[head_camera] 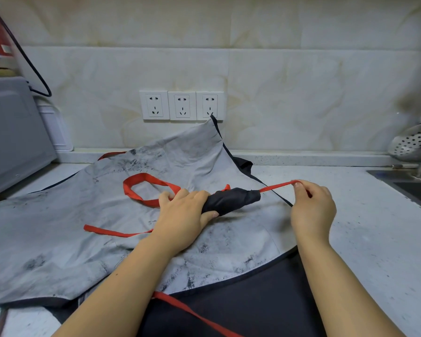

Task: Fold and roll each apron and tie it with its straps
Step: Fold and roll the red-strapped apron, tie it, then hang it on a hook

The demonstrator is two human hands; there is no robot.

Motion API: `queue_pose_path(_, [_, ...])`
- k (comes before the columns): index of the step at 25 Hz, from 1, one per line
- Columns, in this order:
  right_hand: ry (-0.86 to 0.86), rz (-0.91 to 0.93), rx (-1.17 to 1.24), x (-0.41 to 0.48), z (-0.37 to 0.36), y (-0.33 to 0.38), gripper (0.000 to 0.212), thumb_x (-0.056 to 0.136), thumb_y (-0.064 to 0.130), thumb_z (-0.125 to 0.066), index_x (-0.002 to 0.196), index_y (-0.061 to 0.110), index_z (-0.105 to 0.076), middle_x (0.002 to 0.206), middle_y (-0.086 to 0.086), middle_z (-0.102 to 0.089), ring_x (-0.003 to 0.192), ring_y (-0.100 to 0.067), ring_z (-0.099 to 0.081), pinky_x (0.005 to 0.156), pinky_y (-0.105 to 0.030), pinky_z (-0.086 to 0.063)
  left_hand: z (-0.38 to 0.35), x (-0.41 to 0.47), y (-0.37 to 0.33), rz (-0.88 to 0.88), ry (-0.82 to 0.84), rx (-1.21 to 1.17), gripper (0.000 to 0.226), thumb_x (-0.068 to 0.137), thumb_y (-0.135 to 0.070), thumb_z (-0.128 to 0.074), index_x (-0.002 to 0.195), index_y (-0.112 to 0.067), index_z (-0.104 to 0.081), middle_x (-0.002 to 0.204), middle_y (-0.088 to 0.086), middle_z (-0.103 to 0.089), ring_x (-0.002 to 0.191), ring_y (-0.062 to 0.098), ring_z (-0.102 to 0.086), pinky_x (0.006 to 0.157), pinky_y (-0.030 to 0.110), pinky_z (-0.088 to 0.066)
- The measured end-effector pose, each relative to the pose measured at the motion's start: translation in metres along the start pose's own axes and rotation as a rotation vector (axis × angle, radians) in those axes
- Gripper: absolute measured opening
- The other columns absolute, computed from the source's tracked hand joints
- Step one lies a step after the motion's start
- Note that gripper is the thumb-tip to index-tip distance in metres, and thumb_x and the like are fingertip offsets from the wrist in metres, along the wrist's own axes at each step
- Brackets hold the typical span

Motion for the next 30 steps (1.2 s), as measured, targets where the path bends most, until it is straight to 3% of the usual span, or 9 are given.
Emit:
queue_pose_path(3, [0.154, -0.081, -0.008, 0.0, -0.007, -0.001, 0.027, 0.098, 0.02, -0.051, 0.122, 0.013, -0.062, 0.134, -0.005, -0.051, 0.098, -0.017, -0.052, 0.085, -0.029, -0.04, 0.002, 0.003, 0.009, 0.085, -0.055, -0.088, 0.035, 0.093, -0.057, -0.047, 0.101, -0.024, -0.053, 0.094, -0.005, -0.063, 0.094, 0.022, -0.055, 0.077, 0.037, -0.033])
queue_pose_path(5, [0.21, -0.072, -0.016, -0.007, -0.01, 0.004, 0.037, 0.096, 0.022, -0.055, 0.133, 0.017, -0.05, 0.142, -0.001, -0.036, 0.095, -0.016, -0.05, 0.08, -0.028, -0.038, 0.009, 0.004, 0.019, 0.309, -0.142, -0.542, 0.032, 0.09, -0.048, -0.06, 0.101, -0.018, -0.059, 0.09, 0.002, -0.068, 0.085, 0.024, -0.061, 0.068, 0.036, -0.042])
queue_pose_path(8, [0.475, 0.027, 0.043, -0.034, -0.027, 0.021, 0.019, 0.096, 0.025, -0.054, 0.112, 0.02, -0.063, 0.112, 0.001, -0.064, 0.073, -0.013, -0.057, 0.065, -0.024, -0.043, 0.019, 0.005, 0.025, 0.579, -0.241, -1.39, 0.028, 0.088, -0.032, -0.07, 0.104, -0.01, -0.064, 0.092, 0.012, -0.073, 0.069, 0.019, -0.065, 0.056, 0.028, -0.046])
queue_pose_path(11, [0.933, -0.132, 0.067, -0.068, -0.045, 0.03, 0.033, 0.096, 0.047, -0.047, 0.098, 0.022, -0.068, 0.068, -0.009, -0.07, 0.043, -0.016, -0.045, 0.045, -0.025, -0.035, 0.02, 0.006, 0.022, 0.641, -0.264, -1.696, 0.026, 0.09, -0.025, -0.069, 0.106, -0.005, -0.063, 0.091, 0.01, -0.072, 0.064, 0.012, -0.069, 0.054, 0.022, -0.054])
queue_pose_path(15, [1.106, -0.248, 0.304, -0.079, -0.05, 0.028, 0.03, 0.097, 0.041, -0.052, 0.113, 0.018, -0.062, 0.092, -0.008, -0.073, 0.055, -0.023, -0.056, 0.042, -0.022, -0.038, 0.012, 0.007, 0.024, 0.654, -0.3, -1.798, 0.031, 0.091, -0.028, -0.067, 0.112, -0.005, -0.061, 0.103, 0.011, -0.073, 0.087, 0.022, -0.073, 0.07, 0.03, -0.06])
queue_pose_path(18, [1.032, -0.162, 0.239, -0.077, -0.048, 0.029, 0.017, 0.096, 0.026, -0.057, 0.104, 0.016, -0.068, 0.063, -0.001, -0.058, 0.049, -0.013, -0.049, 0.044, -0.019, -0.037, 0.012, 0.007, 0.025, 0.662, -0.365, -1.591, 0.031, 0.094, -0.038, -0.061, 0.11, -0.012, -0.062, 0.094, 0.003, -0.072, 0.071, 0.016, -0.067, 0.054, 0.023, -0.053])
queue_pose_path(21, [0.994, -0.008, 0.054, -0.069, -0.038, 0.035, 0.022, 0.094, 0.029, -0.059, 0.082, 0.019, -0.074, 0.056, 0.002, -0.045, 0.048, -0.01, -0.036, 0.048, -0.018, -0.03, 0.011, 0.008, 0.039, 0.675, -0.536, -1.266, 0.03, 0.096, -0.044, -0.054, 0.106, -0.017, -0.064, 0.099, -0.004, -0.071, 0.091, 0.014, -0.067, 0.078, 0.034, -0.056])
queue_pose_path(24, [1.028, 0.091, -0.011, -0.061, -0.021, 0.049, 0.022, 0.092, 0.029, -0.061, 0.077, 0.019, -0.074, 0.053, 0.007, -0.044, 0.048, -0.007, -0.034, 0.052, -0.019, -0.029, 0.012, 0.008, 0.048, 0.757, -0.62, -1.265, 0.027, 0.094, -0.044, -0.055, 0.101, -0.02, -0.062, 0.101, 0.002, -0.07, 0.097, 0.021, -0.066, 0.089, 0.045, -0.054])
queue_pose_path(30, [0.844, 0.258, -0.059, -0.049, -0.009, 0.052, 0.016, 0.093, 0.021, -0.061, 0.083, 0.025, -0.073, 0.083, 0.005, -0.062, 0.069, -0.003, -0.052, 0.066, -0.008, -0.038, 0.015, 0.007, 0.04, 0.467, -0.449, -1.09, 0.028, 0.095, -0.035, -0.059, 0.117, -0.017, -0.058, 0.103, -0.008, -0.068, 0.097, 0.012, -0.062, 0.083, 0.029, -0.049])
Point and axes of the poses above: each hand's wrist, its own x-axis towards the middle knuckle, its own z-axis out of the back of the hand, y = z × x, the point moved 1 cm from there along x, towards the middle knuckle
